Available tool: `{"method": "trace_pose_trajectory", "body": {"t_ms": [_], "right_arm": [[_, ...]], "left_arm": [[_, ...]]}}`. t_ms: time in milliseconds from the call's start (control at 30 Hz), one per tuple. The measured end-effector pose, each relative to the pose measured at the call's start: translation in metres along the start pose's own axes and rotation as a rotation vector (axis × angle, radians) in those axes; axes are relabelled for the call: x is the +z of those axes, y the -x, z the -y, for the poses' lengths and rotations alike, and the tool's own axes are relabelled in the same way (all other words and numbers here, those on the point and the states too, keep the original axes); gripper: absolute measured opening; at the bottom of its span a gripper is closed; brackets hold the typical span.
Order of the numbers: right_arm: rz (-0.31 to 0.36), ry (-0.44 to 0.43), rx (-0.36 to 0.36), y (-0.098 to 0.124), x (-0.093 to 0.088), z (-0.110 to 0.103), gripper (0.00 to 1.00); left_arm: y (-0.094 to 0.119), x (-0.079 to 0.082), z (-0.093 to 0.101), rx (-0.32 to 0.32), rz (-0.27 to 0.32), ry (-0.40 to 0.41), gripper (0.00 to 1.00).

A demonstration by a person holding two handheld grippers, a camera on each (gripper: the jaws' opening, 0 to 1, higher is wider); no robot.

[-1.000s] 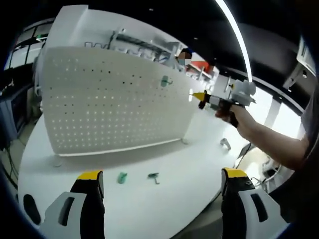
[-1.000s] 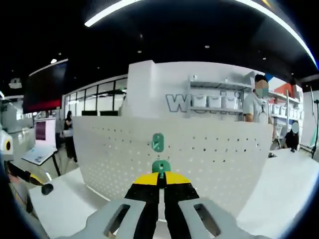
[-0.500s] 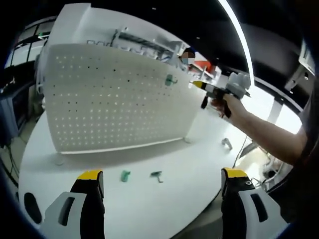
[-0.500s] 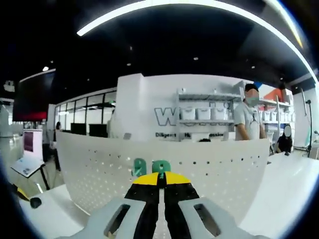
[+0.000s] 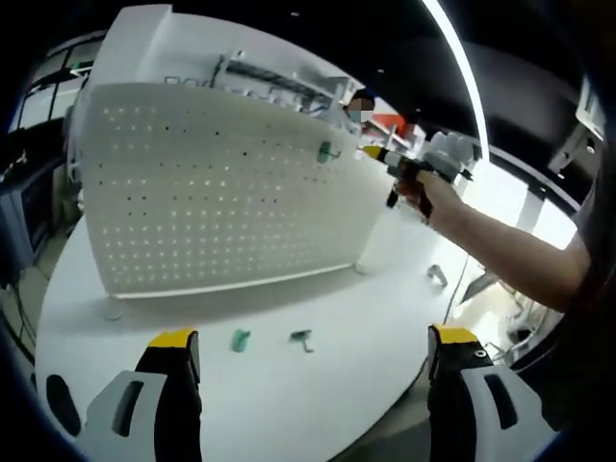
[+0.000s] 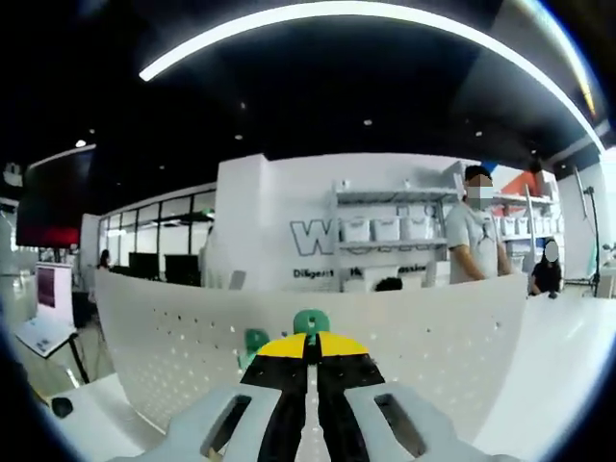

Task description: Insert the hook assembly into the mounting plate slot until the hook locks in place.

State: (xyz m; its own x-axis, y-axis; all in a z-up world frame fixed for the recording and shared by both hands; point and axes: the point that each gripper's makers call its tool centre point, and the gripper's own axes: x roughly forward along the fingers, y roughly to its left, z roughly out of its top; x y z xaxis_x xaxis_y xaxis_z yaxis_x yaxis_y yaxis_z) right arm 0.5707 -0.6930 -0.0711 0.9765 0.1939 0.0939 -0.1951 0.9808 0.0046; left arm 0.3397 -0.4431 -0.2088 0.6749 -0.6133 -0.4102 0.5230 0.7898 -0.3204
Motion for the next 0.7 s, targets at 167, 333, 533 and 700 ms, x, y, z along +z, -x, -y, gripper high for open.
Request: {"method": "trace_pose_trajectory", "body": {"t_ms": [167,333,533,700], "right_arm": [[0.010,0.007,-0.001,-0.005,0.001,-0.004,0.00],[0.021,0.015,-0.004,-0.012,0.001,-0.006,0.00],[0.008,0.003,-0.016,-0.016,-0.006,-0.005,0.00],[0.004,0.020,-0.021,-0.019,-0.009,-0.005,0.00]], "left_arm": [[0.000,-0.001,-0.001,0.001,-0.006,0.000,1.00],[0.002,0.003,0.001,-0.010,0.013,0.019,1.00],[0.002,-0.001,-0.002,-0.002,-0.003,0.019,1.00],[0.002,-0.001,-0.003,0.001,-0.002,0.024,1.00]]}}
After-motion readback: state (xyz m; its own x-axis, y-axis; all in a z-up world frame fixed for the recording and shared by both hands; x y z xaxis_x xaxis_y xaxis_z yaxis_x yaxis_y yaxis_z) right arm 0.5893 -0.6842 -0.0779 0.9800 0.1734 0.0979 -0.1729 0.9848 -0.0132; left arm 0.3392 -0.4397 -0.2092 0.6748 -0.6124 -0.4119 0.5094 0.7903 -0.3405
